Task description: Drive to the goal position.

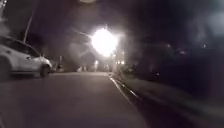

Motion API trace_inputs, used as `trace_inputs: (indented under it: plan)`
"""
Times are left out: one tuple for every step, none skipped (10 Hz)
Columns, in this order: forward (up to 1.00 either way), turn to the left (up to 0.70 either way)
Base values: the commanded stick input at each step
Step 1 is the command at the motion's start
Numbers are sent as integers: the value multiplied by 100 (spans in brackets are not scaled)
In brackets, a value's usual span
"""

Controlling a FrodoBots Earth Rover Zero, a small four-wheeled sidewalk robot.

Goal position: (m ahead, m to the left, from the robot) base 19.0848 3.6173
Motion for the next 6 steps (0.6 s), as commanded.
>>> trace_inputs:
  plan:
    - [70, 0]
    - [70, 0]
    - [70, 0]
    - [70, 0]
    - [70, 0]
    - [70, 0]
